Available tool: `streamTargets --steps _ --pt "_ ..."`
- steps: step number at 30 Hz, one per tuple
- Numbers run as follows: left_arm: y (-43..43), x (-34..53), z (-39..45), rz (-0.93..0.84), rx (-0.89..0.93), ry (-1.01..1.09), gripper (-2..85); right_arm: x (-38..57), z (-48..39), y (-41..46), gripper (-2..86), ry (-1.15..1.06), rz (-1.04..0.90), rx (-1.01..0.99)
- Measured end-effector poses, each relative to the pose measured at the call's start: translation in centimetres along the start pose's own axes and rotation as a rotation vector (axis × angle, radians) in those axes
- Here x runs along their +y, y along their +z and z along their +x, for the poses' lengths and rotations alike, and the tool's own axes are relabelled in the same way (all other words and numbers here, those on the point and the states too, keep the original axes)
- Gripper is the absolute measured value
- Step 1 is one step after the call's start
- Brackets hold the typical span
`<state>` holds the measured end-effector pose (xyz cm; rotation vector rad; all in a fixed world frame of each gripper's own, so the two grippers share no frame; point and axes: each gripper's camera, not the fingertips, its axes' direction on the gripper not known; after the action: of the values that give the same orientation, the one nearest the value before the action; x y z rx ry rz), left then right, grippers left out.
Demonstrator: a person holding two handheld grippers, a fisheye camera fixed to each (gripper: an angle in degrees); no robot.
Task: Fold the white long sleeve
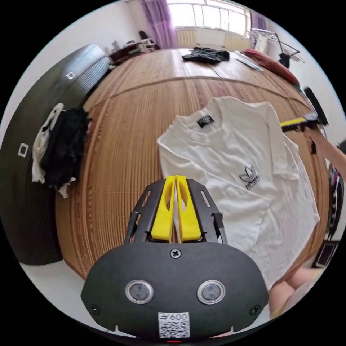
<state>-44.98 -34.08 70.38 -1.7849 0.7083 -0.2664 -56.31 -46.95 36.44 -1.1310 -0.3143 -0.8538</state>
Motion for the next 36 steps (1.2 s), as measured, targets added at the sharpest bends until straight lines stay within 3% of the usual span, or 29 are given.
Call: streamTargets --steps 3,8,14,16,18,21,22,24,26,27,28,29,30,34,36 --pt "3.2 0.2 -0.3 -0.187 -0.081 0.017 0.6 -0.5 -1.0 -0.6 -0.8 -0.188 0.024 0.073" --pt "1.1 -1.8 -1.9 -0.075 -0.109 0.028 0.7 0.7 -1.5 -1.5 -0.8 -0.287 -0.065 0.302" --pt "-1.8 -0.1 0.4 -0.018 0.023 0.199 0.5 9.1 4.9 -4.6 -0.9 0.061 -0.18 0.094" --pt "-2.7 2.0 1.6 0.038 0.018 0.108 0.5 13.7 7.0 -5.3 -0.9 0.284 -0.159 -0.043" --pt "-4.3 3.3 2.5 0.038 0.02 0.021 0.4 15.4 7.3 -6.7 -0.9 0.344 -0.164 -0.048" --pt "-7.1 2.9 1.3 0.054 0.051 -0.028 0.4 15.9 5.8 -14.0 -0.8 0.341 0.232 0.141" --pt "-9.4 2.4 0.1 0.158 0.058 -0.089 0.4 14.7 5.4 -15.2 -0.8 0.303 0.288 0.125" --pt "-12.1 -0.2 -0.9 0.315 0.133 -0.048 0.4 11.2 5.2 -14.1 -0.9 0.189 0.209 -0.003" --pt "-11.2 -3.9 -0.7 0.255 0.145 0.047 0.3 7.9 5.0 -11.3 -0.9 0.066 0.111 -0.055" --pt "-10.3 -5.2 -0.5 0.209 0.137 0.081 0.3 6.1 5.5 -9.2 -0.9 0.032 0.016 0.056" --pt "-8.1 -7.6 -0.2 0.088 0.088 0.136 0.3 4.6 6.9 -7.6 -0.9 0.039 -0.038 0.186" --pt "-5.4 -9.8 -0.1 -0.059 0.054 0.185 0.3 3.9 7.7 -7.2 -0.9 0.035 -0.05 0.204" --pt "-5.3 -11.6 -0.9 -0.093 0.084 0.197 0.4 2.6 9.5 -6.9 -0.9 0.014 -0.069 0.157" --pt "-7.2 -15.6 -6.0 -0.046 0.146 0.005 0.4 -0.7 14.6 -8.6 -0.8 0.087 0.008 0.164" --pt "-8.8 -15.9 -10.5 0.017 0.078 -0.295 0.4 -1.2 16.9 -9.6 -0.8 0.217 0.057 0.146"
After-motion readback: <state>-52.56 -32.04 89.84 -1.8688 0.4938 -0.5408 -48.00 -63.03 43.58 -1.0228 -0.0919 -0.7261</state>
